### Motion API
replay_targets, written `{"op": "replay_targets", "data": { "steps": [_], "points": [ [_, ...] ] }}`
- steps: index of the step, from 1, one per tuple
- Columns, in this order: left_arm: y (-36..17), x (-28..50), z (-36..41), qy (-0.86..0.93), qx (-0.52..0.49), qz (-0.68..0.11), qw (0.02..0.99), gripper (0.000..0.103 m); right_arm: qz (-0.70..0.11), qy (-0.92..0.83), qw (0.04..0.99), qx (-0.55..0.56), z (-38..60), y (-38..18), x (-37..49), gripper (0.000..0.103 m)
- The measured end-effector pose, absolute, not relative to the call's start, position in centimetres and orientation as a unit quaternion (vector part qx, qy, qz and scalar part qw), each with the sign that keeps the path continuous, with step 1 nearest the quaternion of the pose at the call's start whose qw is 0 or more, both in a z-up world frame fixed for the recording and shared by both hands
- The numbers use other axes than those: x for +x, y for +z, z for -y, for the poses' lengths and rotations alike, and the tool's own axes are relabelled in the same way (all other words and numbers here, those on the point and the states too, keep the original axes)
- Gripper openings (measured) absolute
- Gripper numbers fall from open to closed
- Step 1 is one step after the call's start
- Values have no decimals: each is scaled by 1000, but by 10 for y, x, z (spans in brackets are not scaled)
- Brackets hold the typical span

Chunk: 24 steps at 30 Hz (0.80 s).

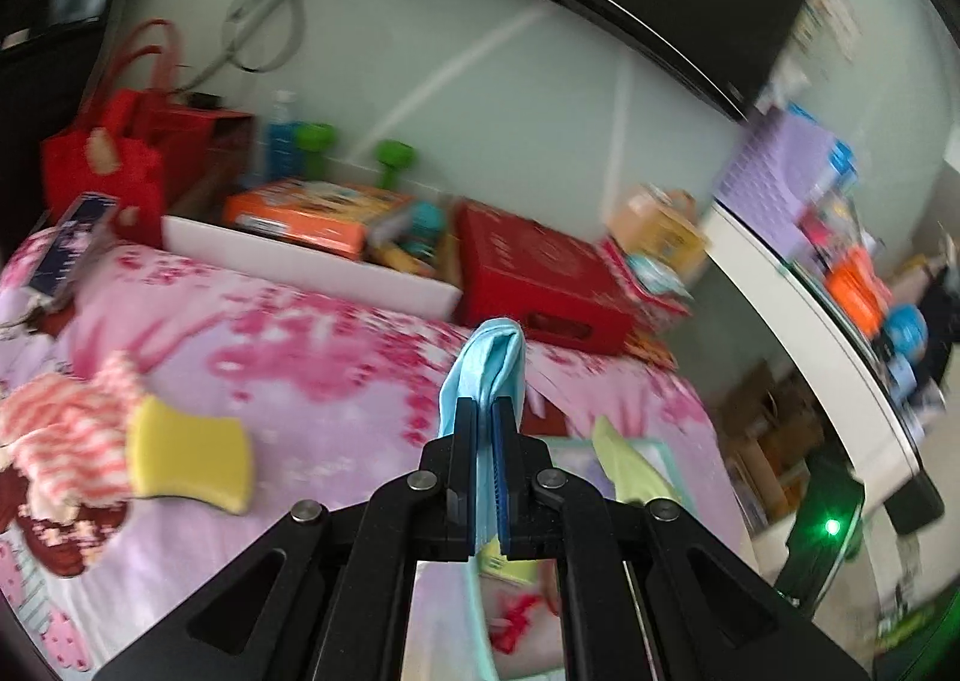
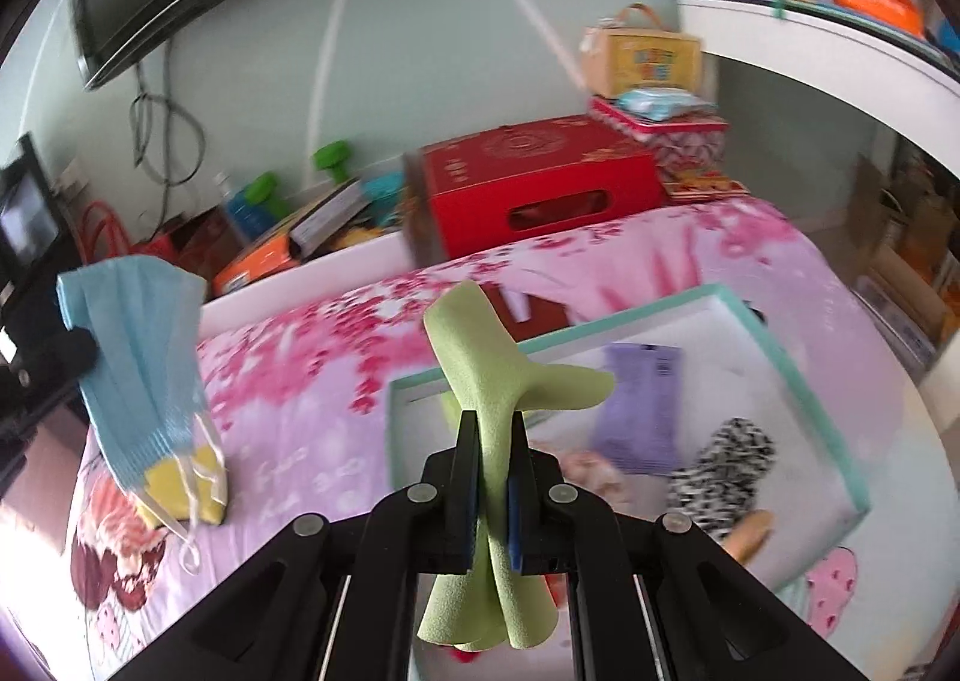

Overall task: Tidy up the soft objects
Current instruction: 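Carry the green cloth and blue mask over the white tray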

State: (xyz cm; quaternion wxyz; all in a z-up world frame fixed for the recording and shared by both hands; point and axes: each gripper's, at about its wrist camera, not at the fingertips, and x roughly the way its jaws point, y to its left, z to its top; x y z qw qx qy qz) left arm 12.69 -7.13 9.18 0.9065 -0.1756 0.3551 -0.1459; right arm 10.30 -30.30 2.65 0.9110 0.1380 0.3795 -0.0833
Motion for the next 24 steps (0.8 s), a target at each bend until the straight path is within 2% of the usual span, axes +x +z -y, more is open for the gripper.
{"op": "replay_targets", "data": {
  "steps": [12,24],
  "points": [
    [69,128,170,-266,-124,-384,875,4,-386,-158,893,171,365,8,87,8],
    [27,144,200,-305,-152,-420,841,4,-409,-177,881,162,378,-10,92,9]
  ]
}}
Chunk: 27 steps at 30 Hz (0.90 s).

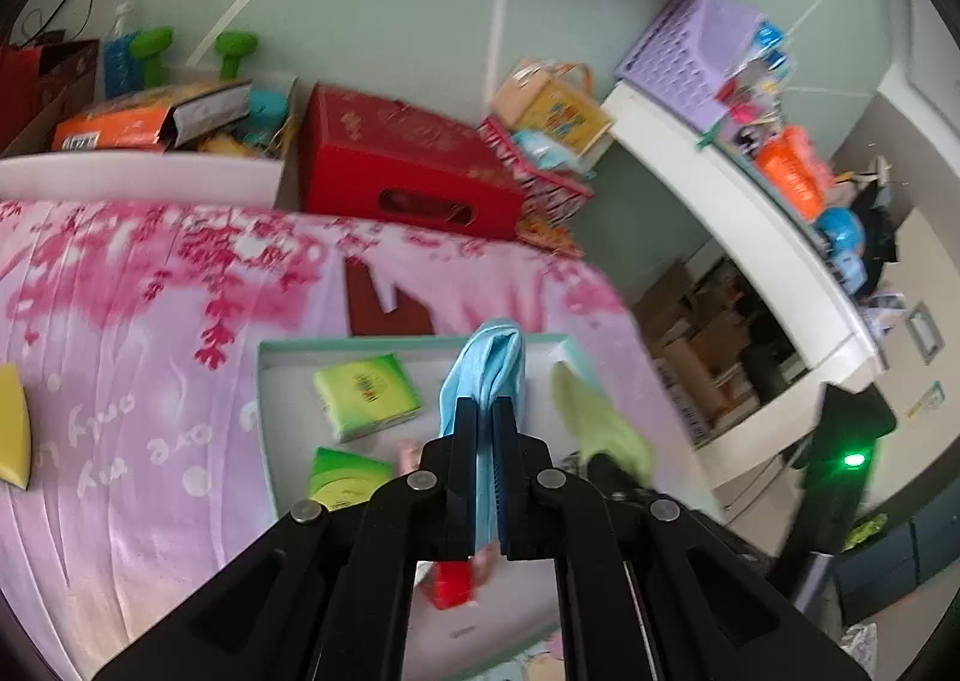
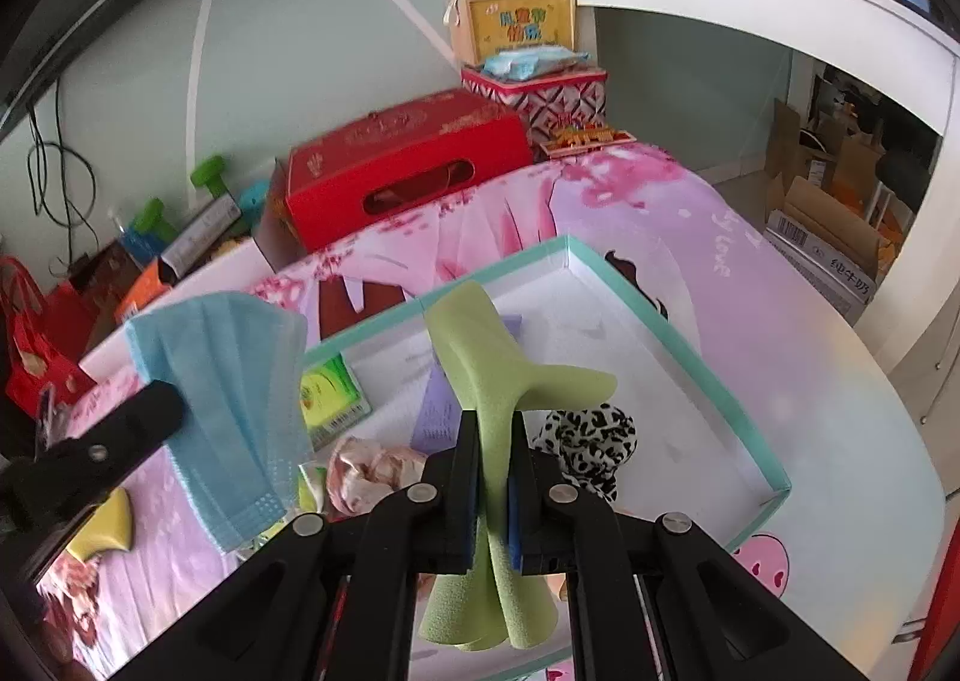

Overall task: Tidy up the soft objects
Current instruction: 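Carry the green cloth and blue mask over the white tray, then lower the cloth and mask into the tray and open both tools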

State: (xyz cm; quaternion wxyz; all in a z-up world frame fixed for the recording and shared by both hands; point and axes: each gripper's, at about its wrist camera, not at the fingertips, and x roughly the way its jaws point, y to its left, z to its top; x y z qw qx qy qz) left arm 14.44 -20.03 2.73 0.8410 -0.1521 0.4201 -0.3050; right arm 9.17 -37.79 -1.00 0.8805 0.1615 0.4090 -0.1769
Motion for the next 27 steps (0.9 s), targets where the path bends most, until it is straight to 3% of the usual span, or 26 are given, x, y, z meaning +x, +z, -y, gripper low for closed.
{"op": "replay_targets", "data": {
  "steps": [10,11,13,18,23,27],
  "points": [
    [-30,164,204,-235,-113,-494,829,4,-445,-179,864,153,376,-28,97,13],
    [-33,165,204,-232,-111,-499,828,4,-447,-180,863,152,376,-28,97,16],
    [-41,166,204,-225,-108,-508,825,5,-452,-187,860,145,375,-30,98,41],
    [-46,165,203,-208,-90,-513,828,8,-455,-190,858,146,376,-32,99,55],
    [-44,168,199,-184,-72,-522,830,48,-460,-193,854,145,376,-34,99,67],
    [-38,169,191,-166,-64,-521,835,63,-464,-194,853,141,375,-36,99,80]
  ]
}}
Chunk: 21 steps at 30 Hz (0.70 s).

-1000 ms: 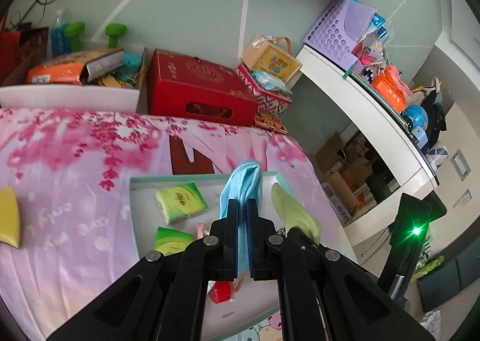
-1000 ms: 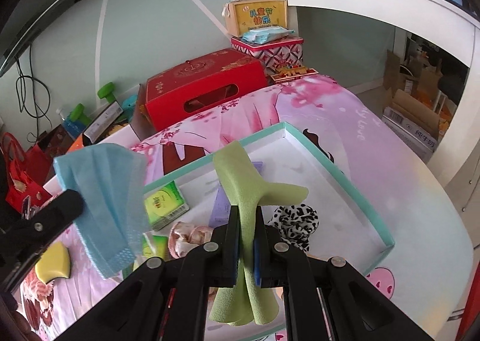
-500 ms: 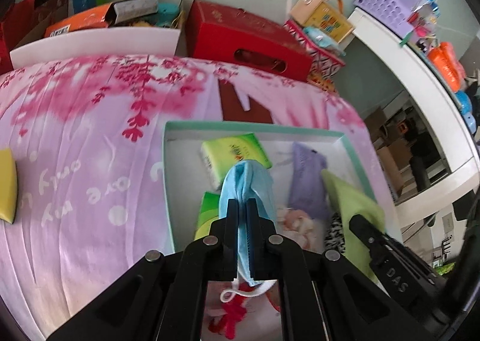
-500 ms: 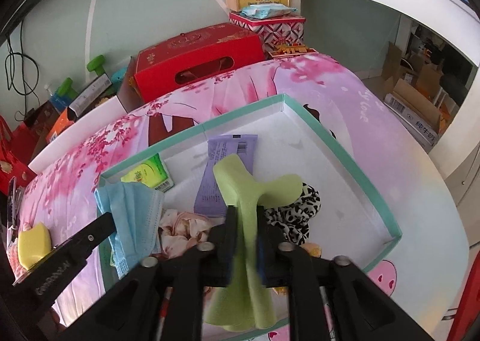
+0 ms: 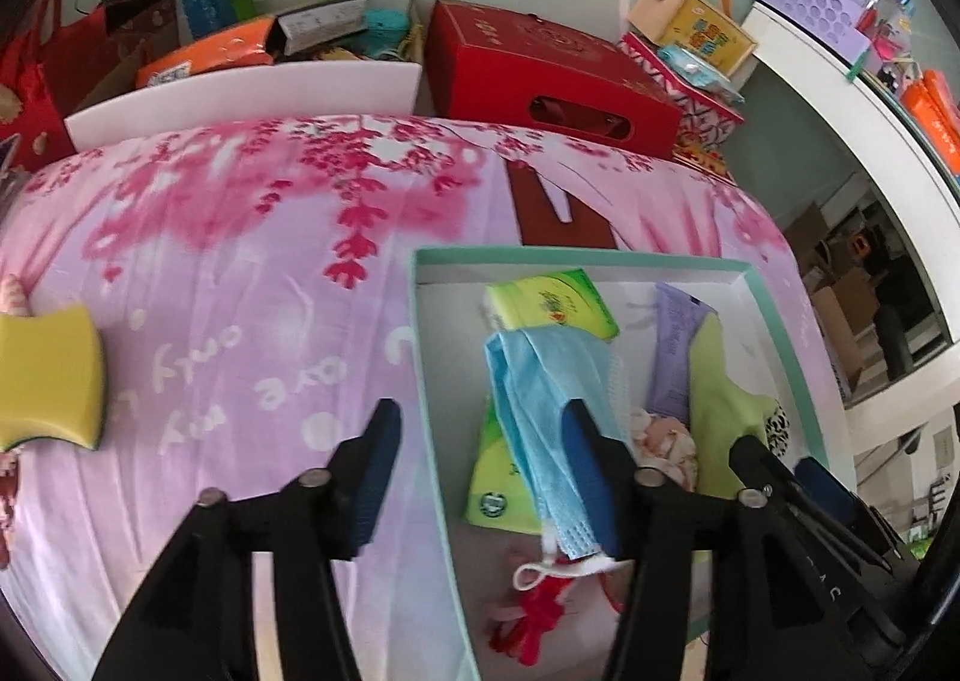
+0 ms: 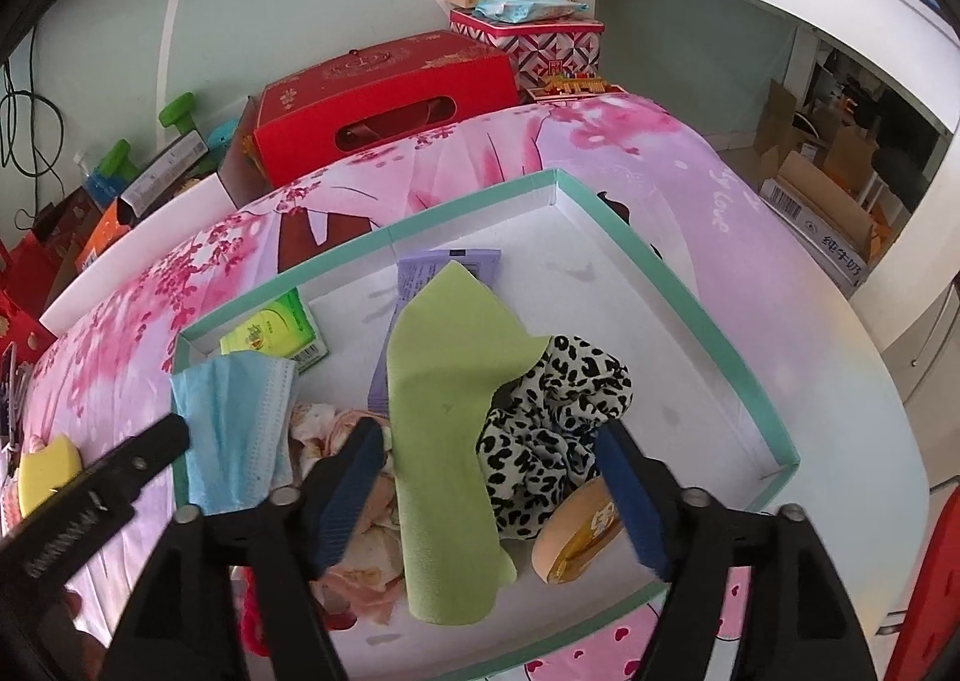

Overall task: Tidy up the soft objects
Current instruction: 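Lower the cloth and mask into the tray and open both tools, then withdraw both tools from the tray toward the sponge and striped towel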

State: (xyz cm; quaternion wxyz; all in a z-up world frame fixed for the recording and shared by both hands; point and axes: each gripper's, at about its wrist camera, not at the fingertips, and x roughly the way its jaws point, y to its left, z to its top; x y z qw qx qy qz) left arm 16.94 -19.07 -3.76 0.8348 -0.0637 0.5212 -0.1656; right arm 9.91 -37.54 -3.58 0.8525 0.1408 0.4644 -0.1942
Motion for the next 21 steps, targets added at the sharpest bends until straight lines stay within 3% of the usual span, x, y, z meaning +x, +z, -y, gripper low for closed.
{"op": "replay_targets", "data": {
  "steps": [3,6,8,21],
  "points": [
    [-32,171,184,-149,-56,-518,841,68,-465,-194,852,140,375,-36,99,86],
    [-28,173,178,-133,-48,-514,846,86,-465,-192,853,139,374,-37,100,101],
    [-28,174,173,-119,-47,-512,849,95,-462,-191,855,139,373,-37,99,103],
    [-33,182,143,-16,-3,-507,862,96,-463,-194,855,133,372,-38,100,103]
  ]
}}
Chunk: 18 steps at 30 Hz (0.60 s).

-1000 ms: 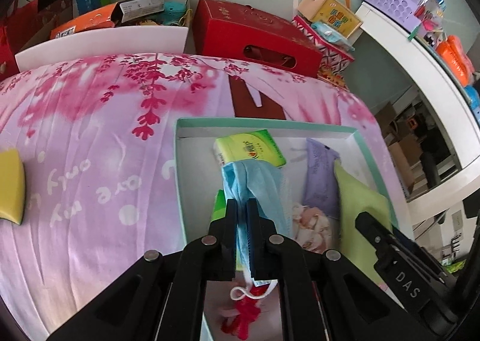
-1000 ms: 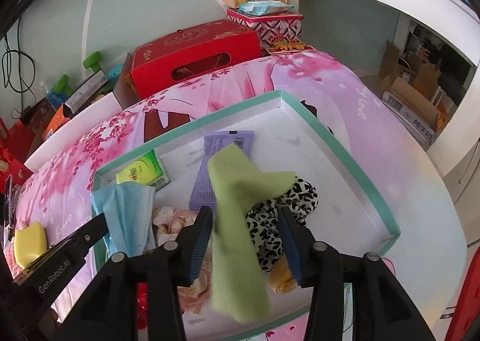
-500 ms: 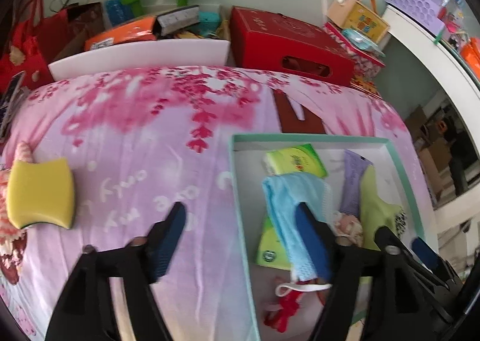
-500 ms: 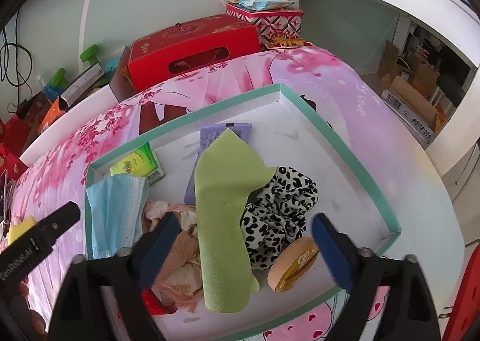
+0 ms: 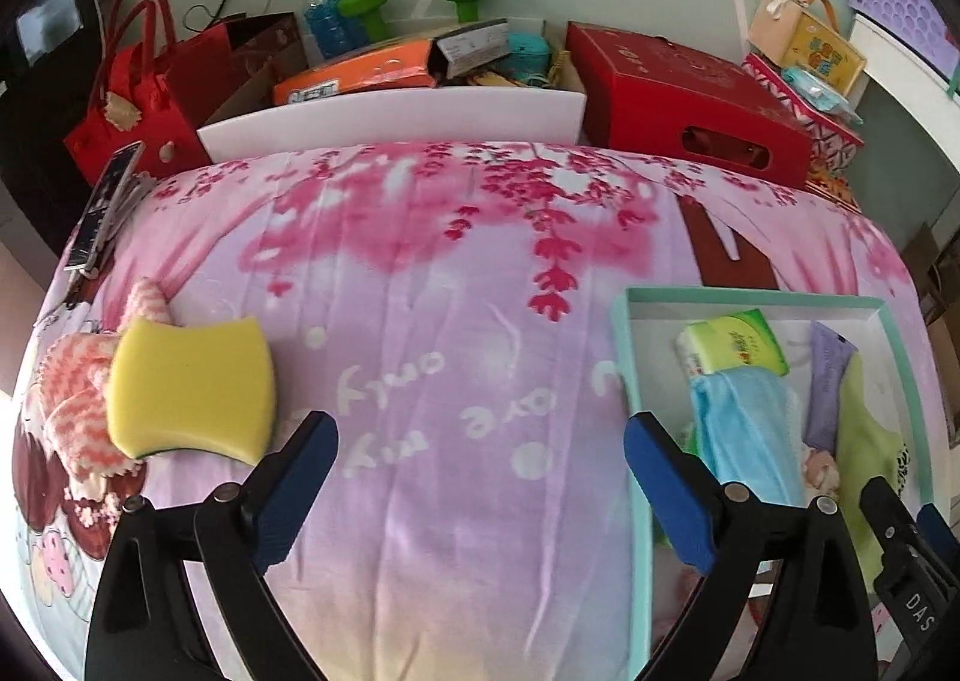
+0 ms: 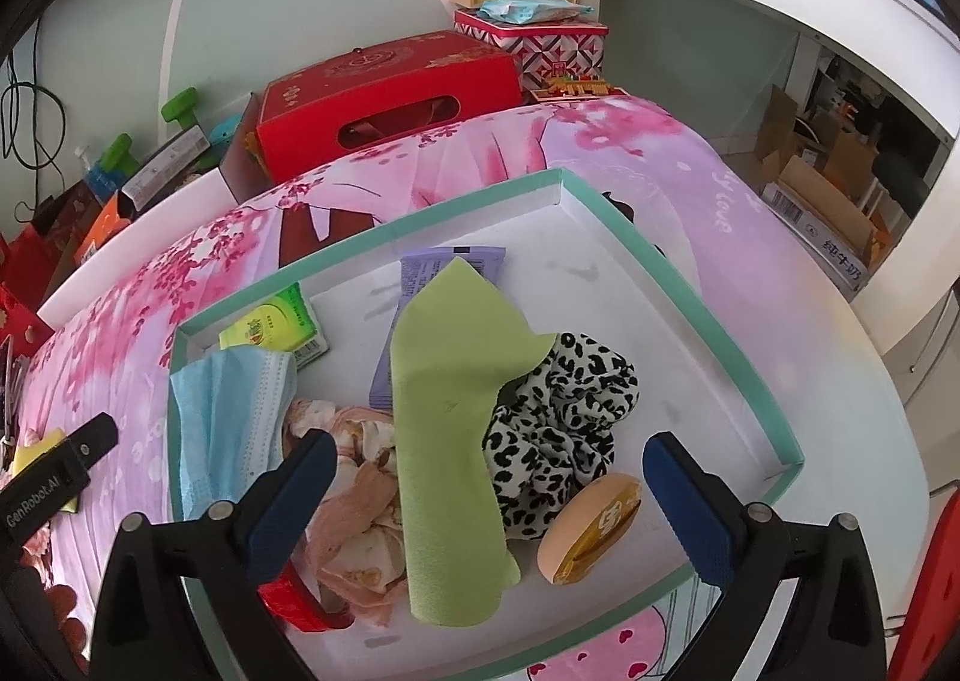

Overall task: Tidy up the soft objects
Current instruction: 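Withdraw both tools from the tray toward the sponge and striped towel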

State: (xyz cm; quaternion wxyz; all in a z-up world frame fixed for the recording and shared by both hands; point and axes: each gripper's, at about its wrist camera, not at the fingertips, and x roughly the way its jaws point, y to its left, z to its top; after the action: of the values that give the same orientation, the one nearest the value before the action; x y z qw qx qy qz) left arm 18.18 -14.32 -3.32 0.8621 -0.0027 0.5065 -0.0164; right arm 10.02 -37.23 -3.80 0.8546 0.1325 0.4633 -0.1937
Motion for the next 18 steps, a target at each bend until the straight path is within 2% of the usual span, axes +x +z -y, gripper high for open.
{"op": "replay_targets", "data": {
  "steps": [18],
  "points": [
    [19,176,71,66,31,-475,877,96,-396,-160,893,139,335,9,97,103]
  ]
}}
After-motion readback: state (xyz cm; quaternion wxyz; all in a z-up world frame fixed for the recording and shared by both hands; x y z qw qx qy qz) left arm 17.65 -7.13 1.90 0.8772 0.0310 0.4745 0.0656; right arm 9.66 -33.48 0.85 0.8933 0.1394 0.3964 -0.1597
